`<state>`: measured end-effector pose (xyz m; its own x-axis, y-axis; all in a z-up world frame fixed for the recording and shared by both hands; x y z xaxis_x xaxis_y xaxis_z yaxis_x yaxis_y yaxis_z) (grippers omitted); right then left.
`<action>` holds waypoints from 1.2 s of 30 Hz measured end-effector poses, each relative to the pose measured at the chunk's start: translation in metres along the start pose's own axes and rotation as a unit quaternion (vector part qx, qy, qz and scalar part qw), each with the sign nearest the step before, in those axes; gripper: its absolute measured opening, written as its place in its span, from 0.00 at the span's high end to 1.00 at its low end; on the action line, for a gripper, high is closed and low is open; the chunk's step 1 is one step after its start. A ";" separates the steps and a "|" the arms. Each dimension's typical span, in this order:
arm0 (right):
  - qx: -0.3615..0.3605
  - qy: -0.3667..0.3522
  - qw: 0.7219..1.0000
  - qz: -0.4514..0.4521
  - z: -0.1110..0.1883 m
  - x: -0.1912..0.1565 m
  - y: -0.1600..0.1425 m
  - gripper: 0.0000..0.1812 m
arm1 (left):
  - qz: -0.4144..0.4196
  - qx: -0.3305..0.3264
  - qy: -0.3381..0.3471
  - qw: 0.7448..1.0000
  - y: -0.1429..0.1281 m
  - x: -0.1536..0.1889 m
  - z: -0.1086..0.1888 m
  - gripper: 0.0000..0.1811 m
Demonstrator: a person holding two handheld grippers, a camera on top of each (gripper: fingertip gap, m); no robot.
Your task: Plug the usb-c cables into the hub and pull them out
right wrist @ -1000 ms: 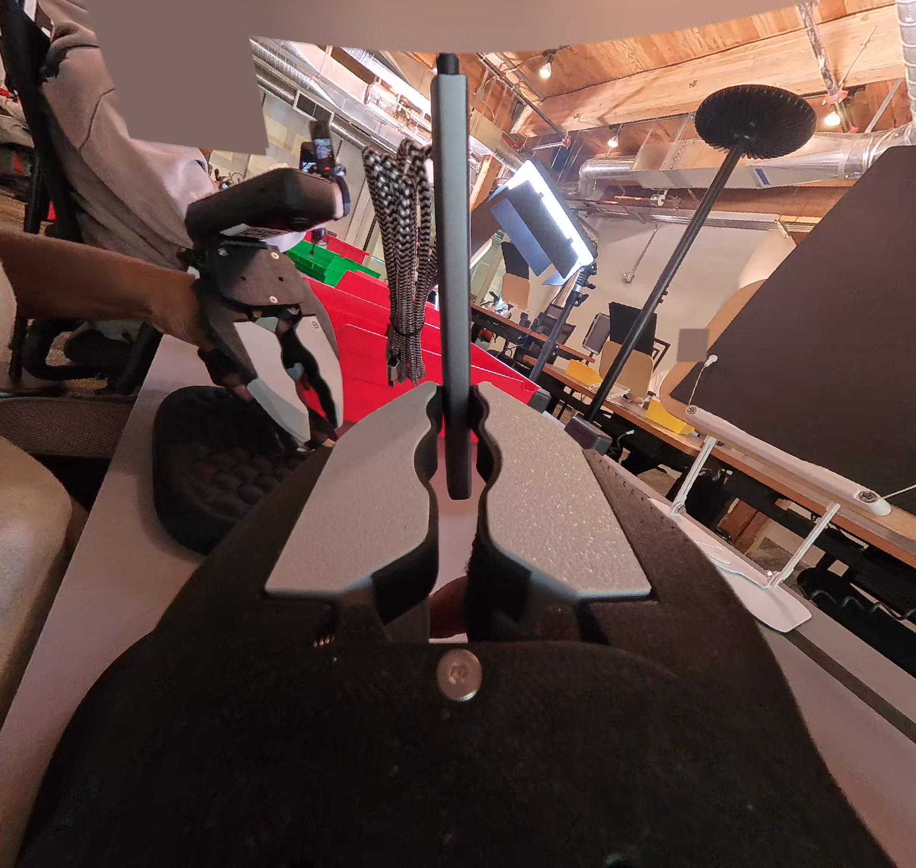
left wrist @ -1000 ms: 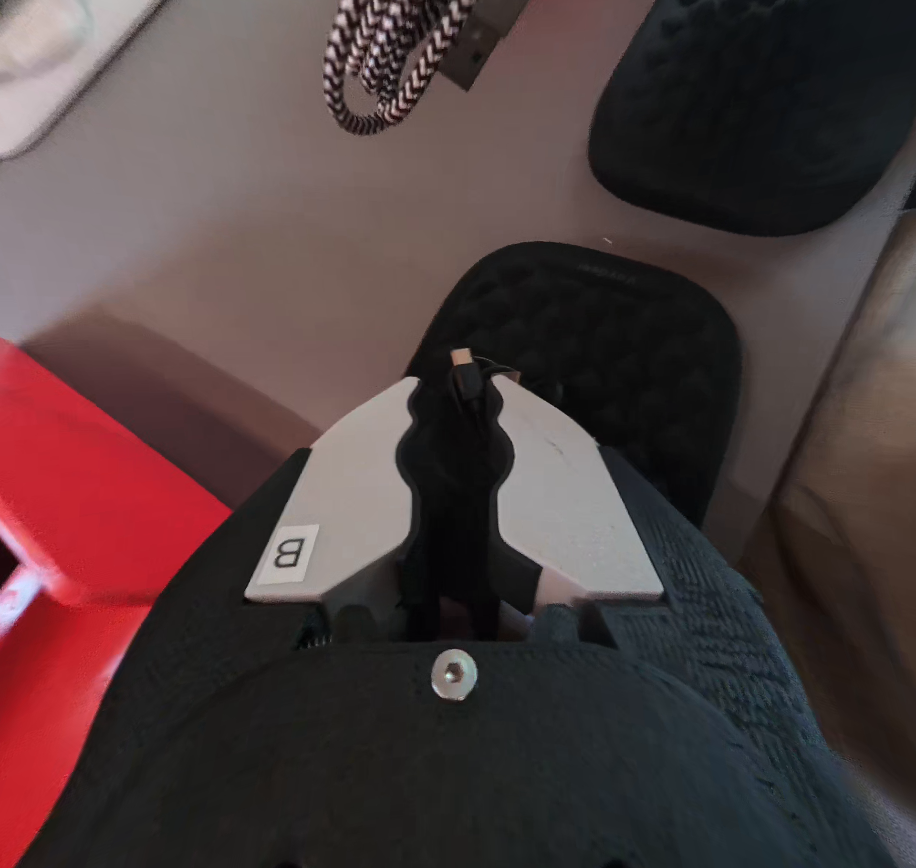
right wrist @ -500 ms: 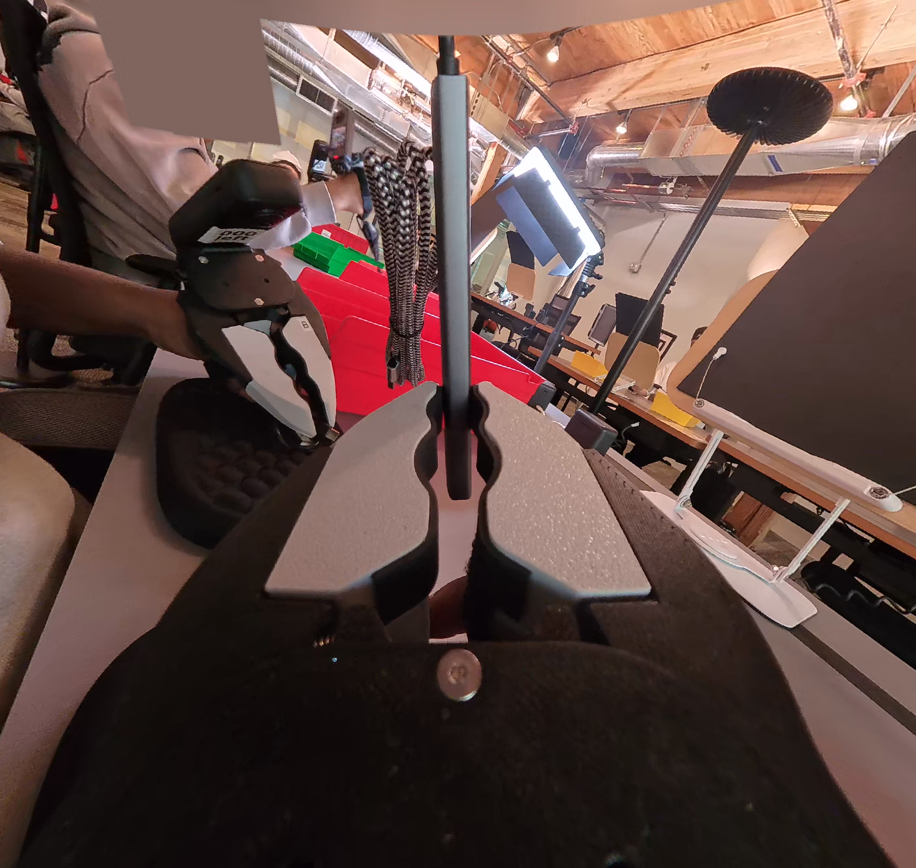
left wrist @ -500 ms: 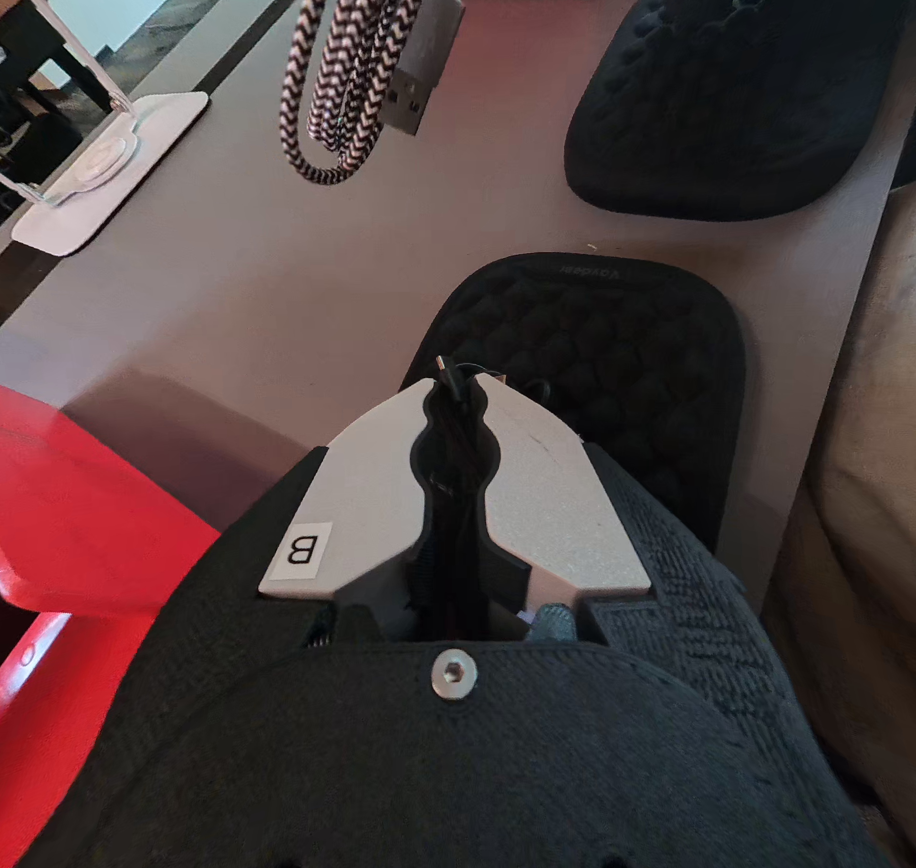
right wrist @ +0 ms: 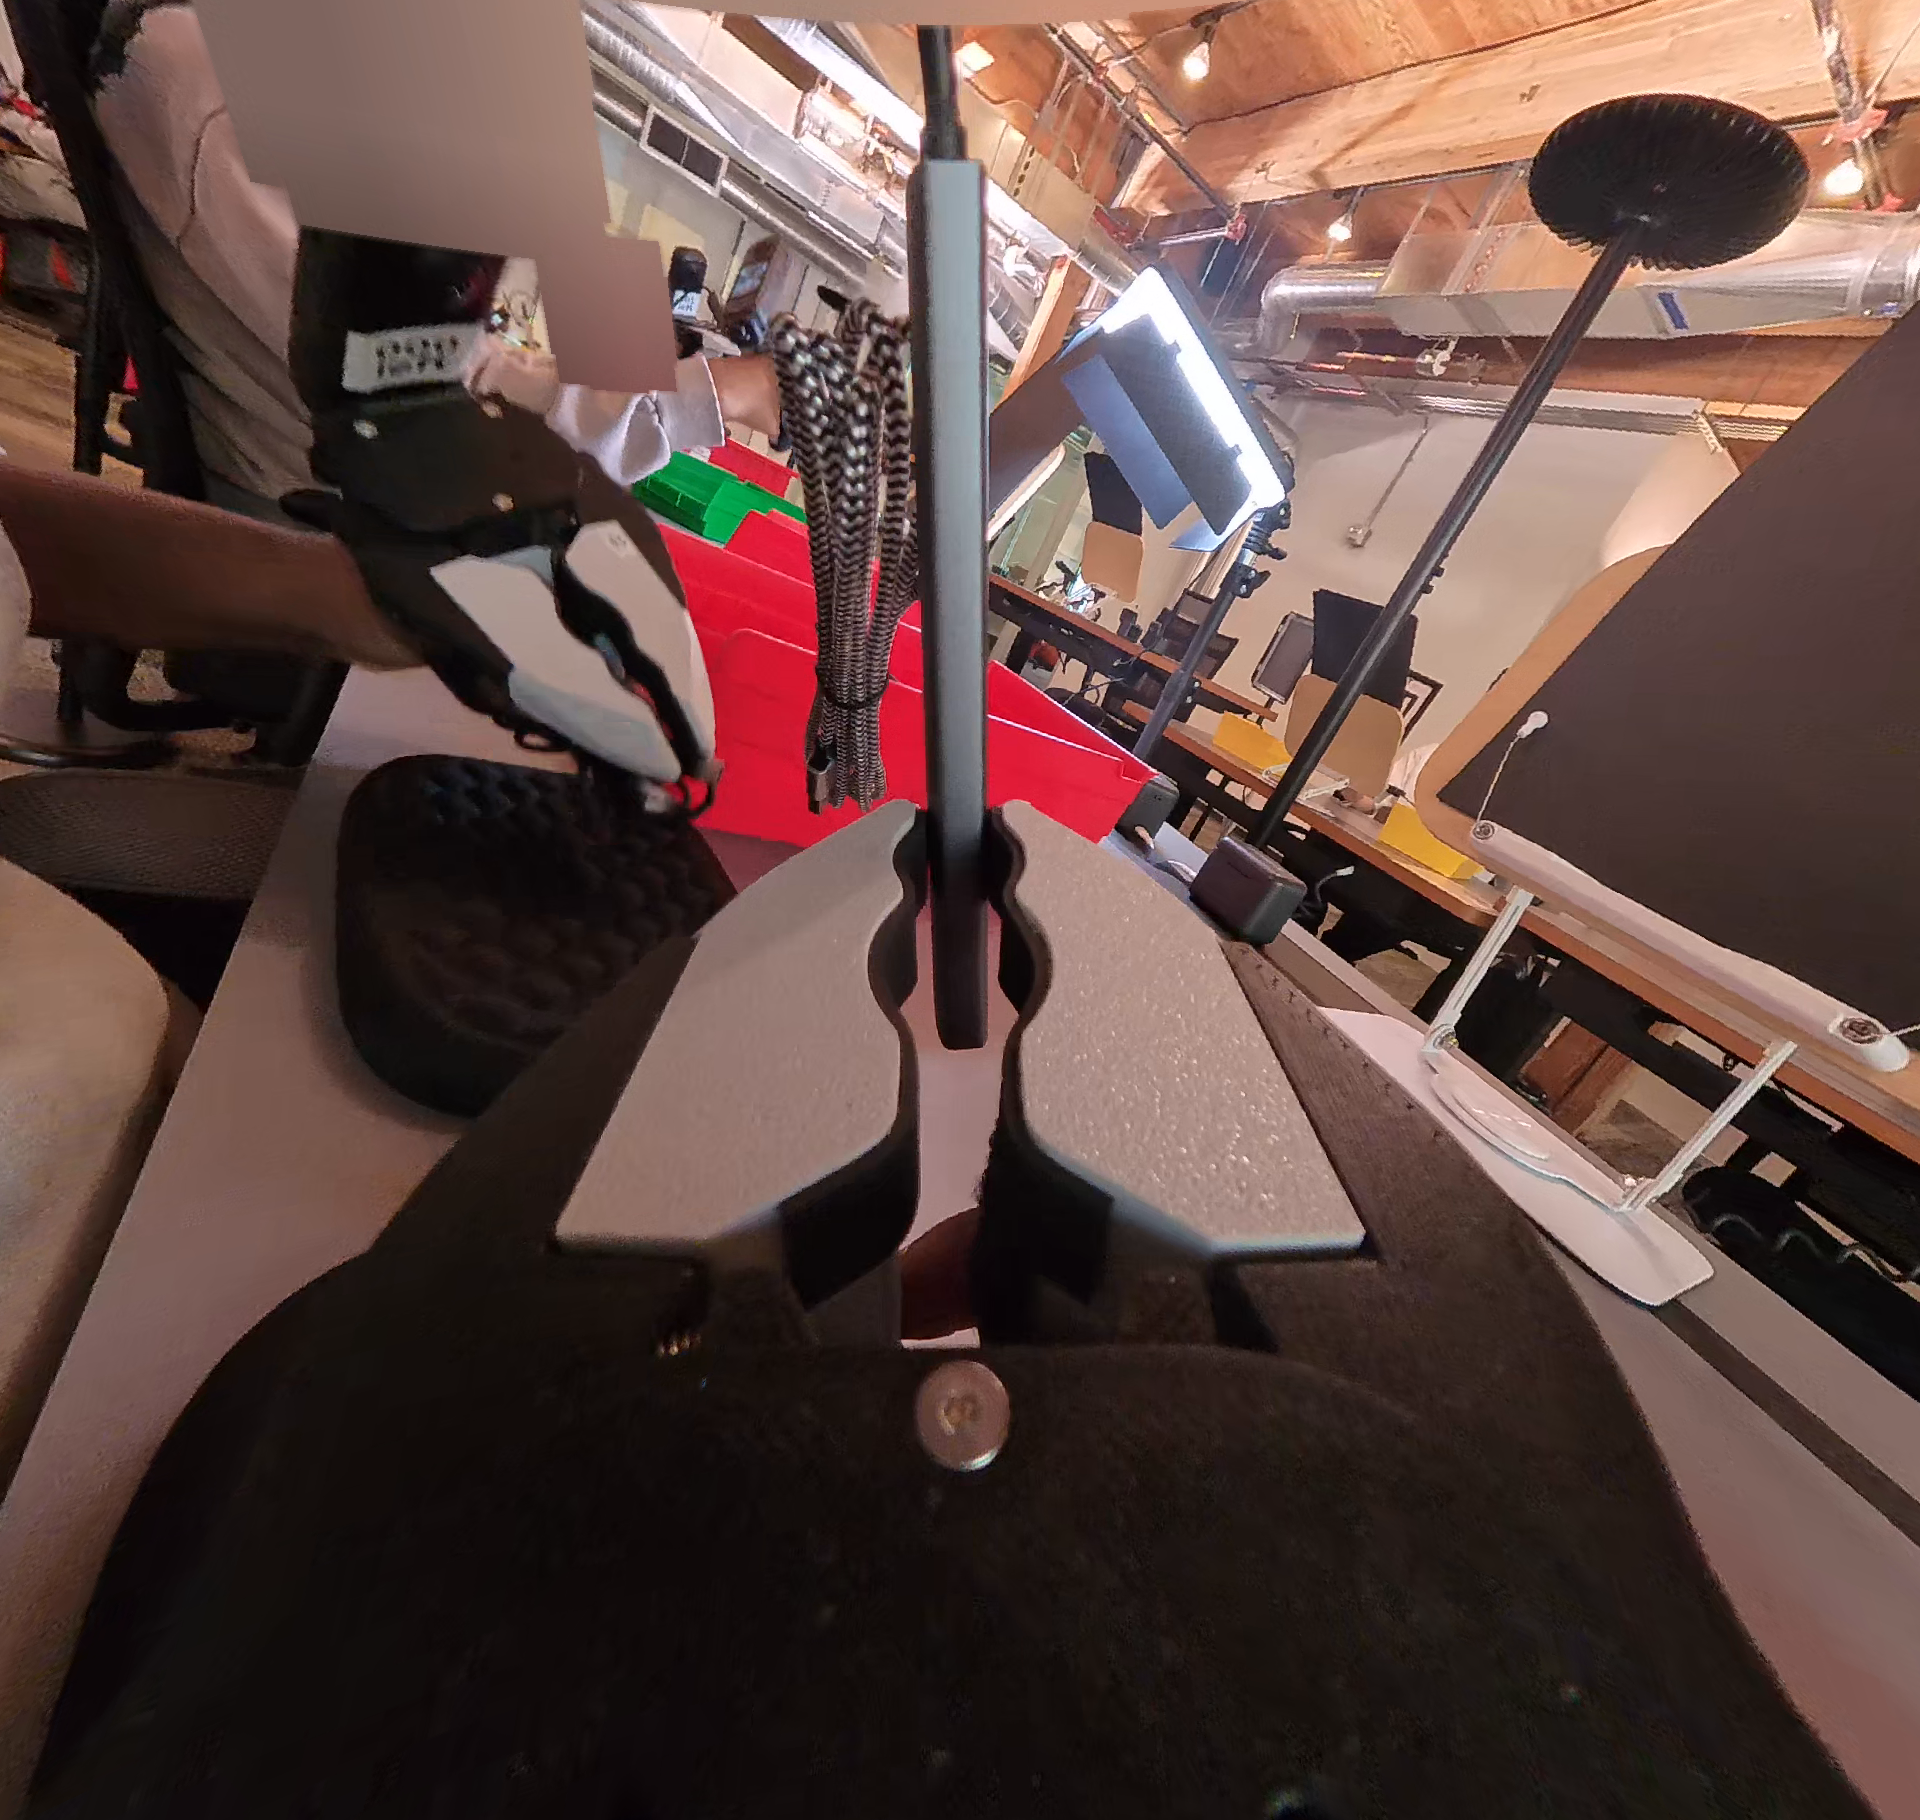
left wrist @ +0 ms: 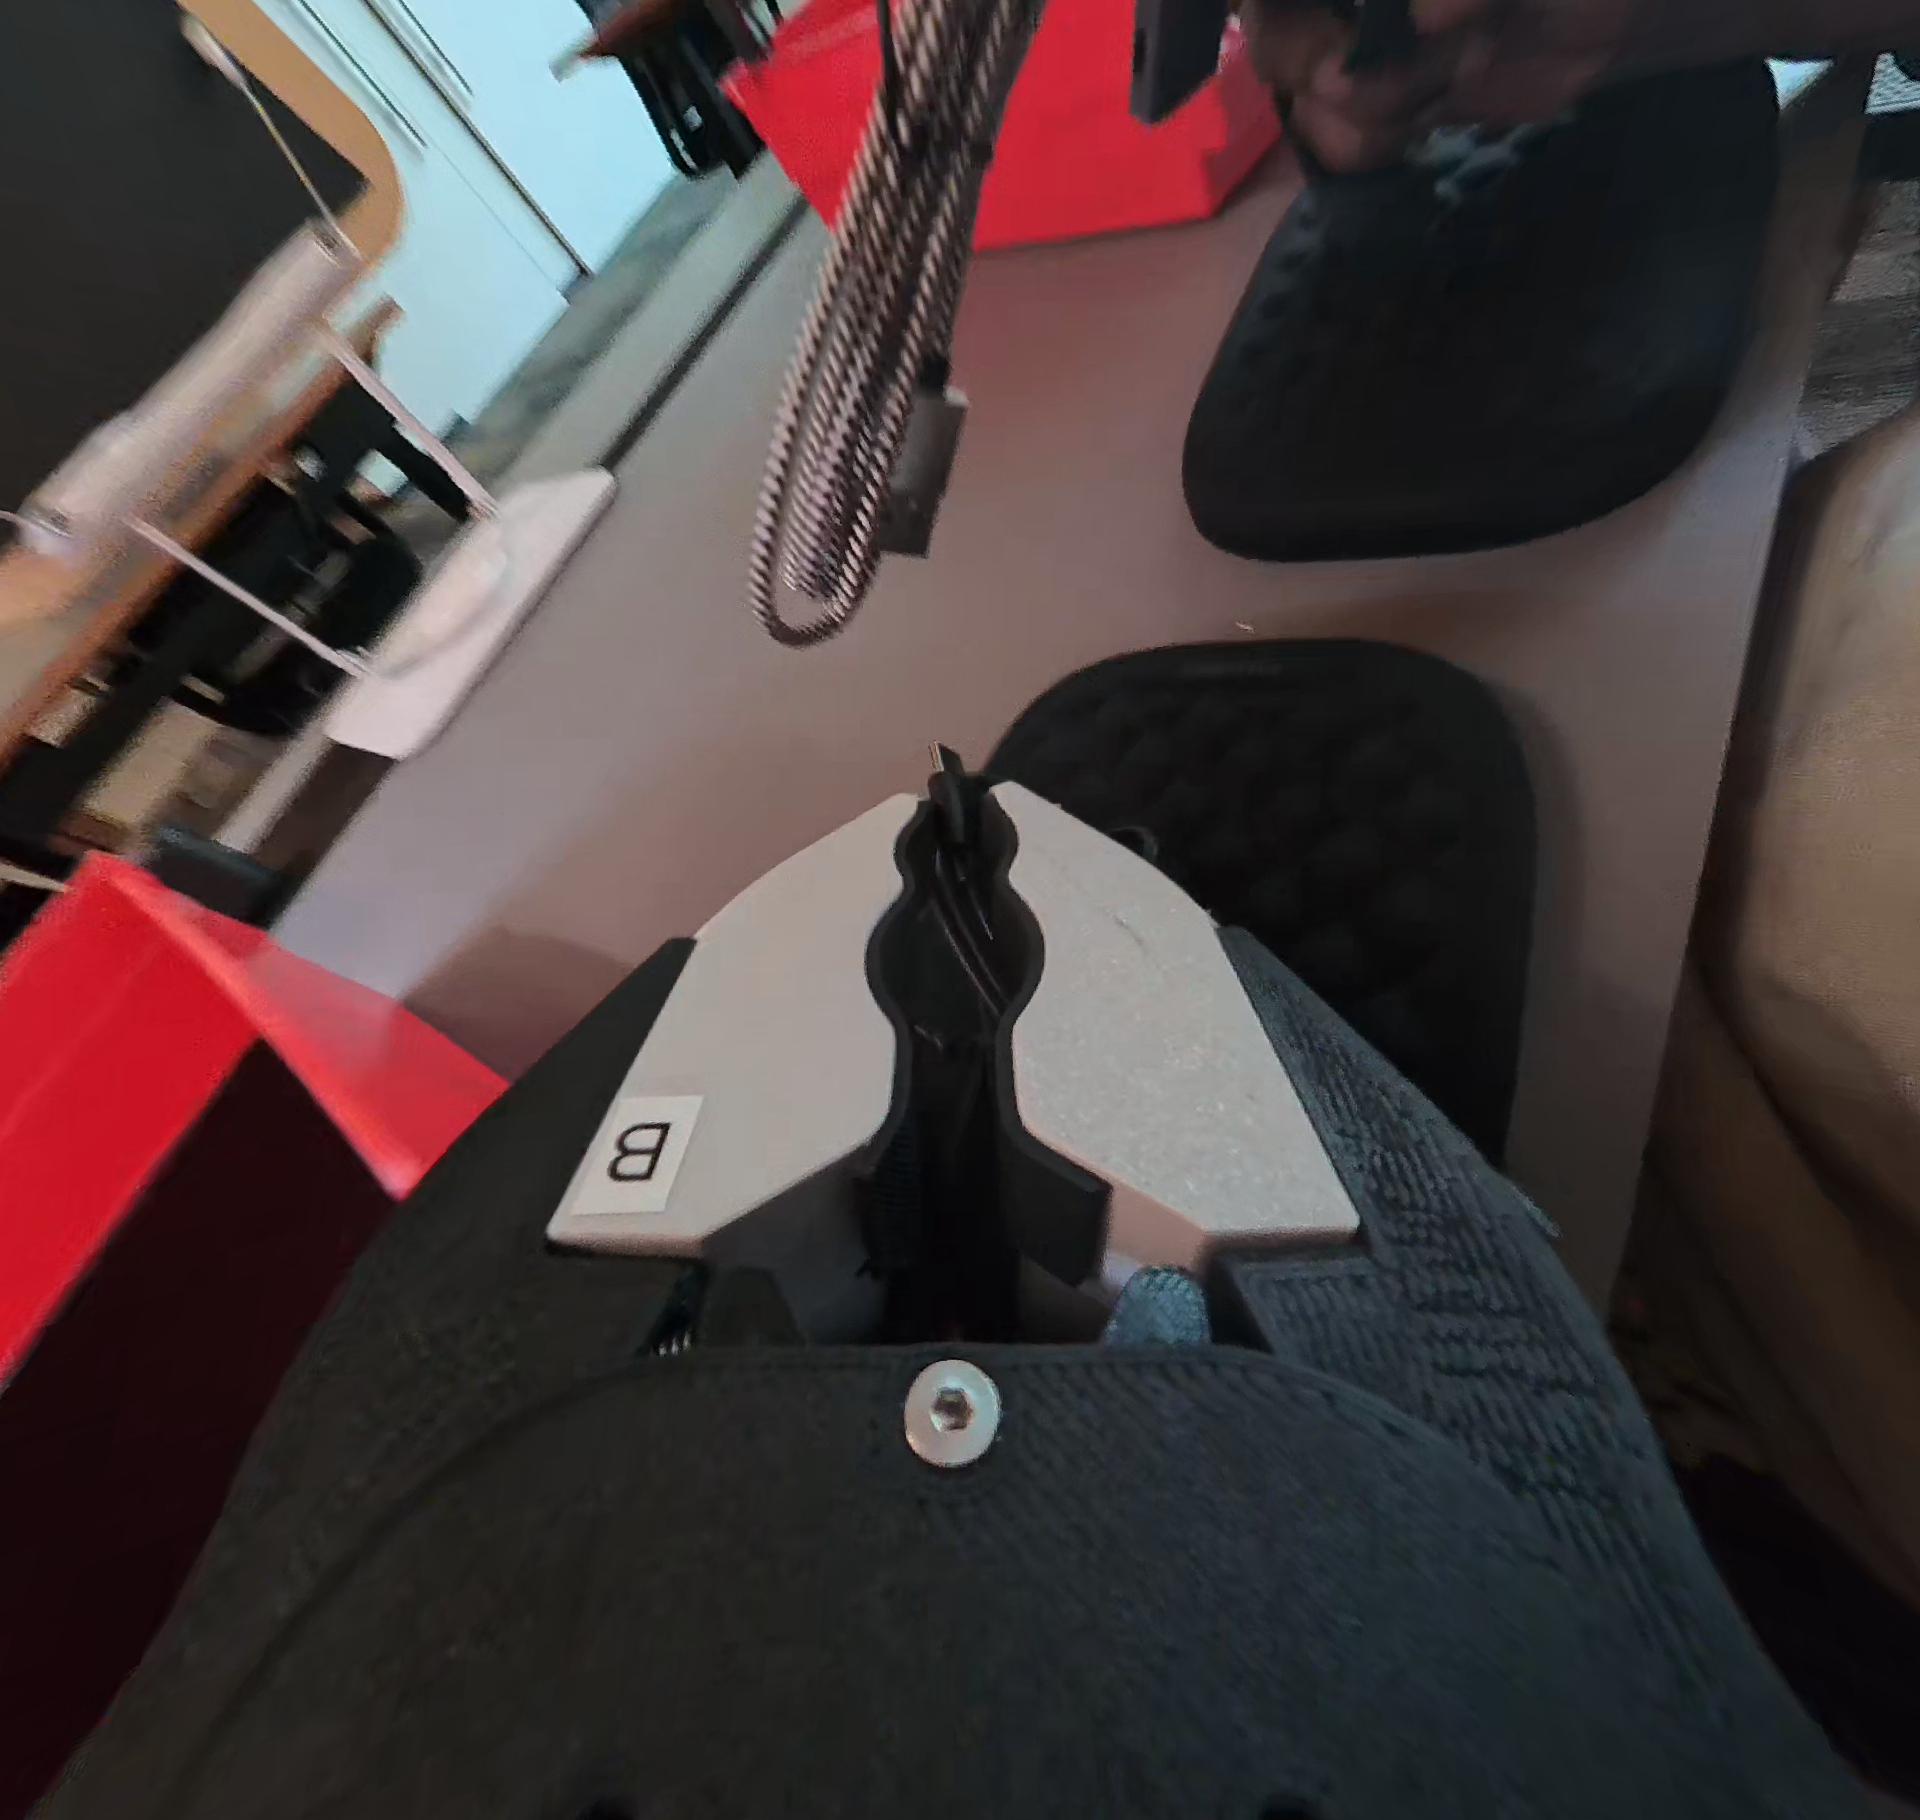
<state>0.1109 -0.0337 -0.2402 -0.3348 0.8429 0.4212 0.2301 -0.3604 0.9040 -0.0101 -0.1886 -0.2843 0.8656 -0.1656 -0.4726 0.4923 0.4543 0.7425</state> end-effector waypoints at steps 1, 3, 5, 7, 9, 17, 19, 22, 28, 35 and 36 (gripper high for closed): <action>-0.004 0.001 1.000 0.003 0.000 0.000 -0.001 0.95 | -0.015 0.011 0.018 1.000 0.004 -0.004 0.005 0.96; -0.013 0.002 1.000 0.010 0.002 0.001 -0.002 0.95 | -0.056 0.027 0.026 0.998 0.012 -0.007 0.011 0.97; -0.022 0.003 1.000 0.018 0.002 0.001 -0.005 0.95 | -0.105 0.033 0.044 0.993 0.021 -0.009 0.013 0.97; -0.035 0.003 0.999 0.034 0.003 0.001 -0.007 0.95 | -0.159 0.016 0.065 0.985 0.026 -0.011 0.012 0.97; -0.051 0.004 0.997 0.059 0.003 0.001 -0.008 0.95 | -0.204 0.004 0.067 0.977 0.028 -0.006 0.007 0.97; -0.110 0.047 0.982 0.148 0.003 -0.006 -0.013 0.95 | -0.228 0.091 0.039 0.969 0.051 0.013 0.001 0.97; -0.119 0.065 0.976 0.170 0.002 -0.008 -0.012 0.95 | -0.221 0.098 0.057 0.969 0.053 0.004 0.002 0.97; -0.121 0.086 0.968 0.202 -0.001 -0.010 -0.006 0.95 | -0.173 0.114 0.069 0.976 0.056 -0.019 0.010 0.97; -0.040 0.135 0.979 0.147 -0.005 -0.014 0.013 0.95 | -0.126 0.163 0.003 0.978 0.072 -0.035 -0.005 0.97; 0.051 0.173 0.980 0.079 0.000 -0.018 0.039 0.95 | -0.193 0.179 -0.182 0.947 0.107 0.007 -0.021 0.97; 0.053 0.174 0.980 0.077 0.001 -0.018 0.040 0.95 | -0.199 0.193 -0.178 0.944 0.111 0.012 -0.019 0.97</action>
<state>0.1270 -0.0631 -0.2122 -0.5753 0.5886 0.5680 0.3904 -0.4127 0.8230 0.0529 -0.1233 -0.2170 0.5469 -0.5709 -0.6123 0.7223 -0.0480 0.6899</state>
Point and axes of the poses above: each gripper's, where its closed fingertips meet, z back along the fingers, y out of its top, x = y × z across the jaws, the point moved 4 cm from there along z, back along the fingers, and after that the axes turned 8 degrees about -x, right-handed, at the moved point
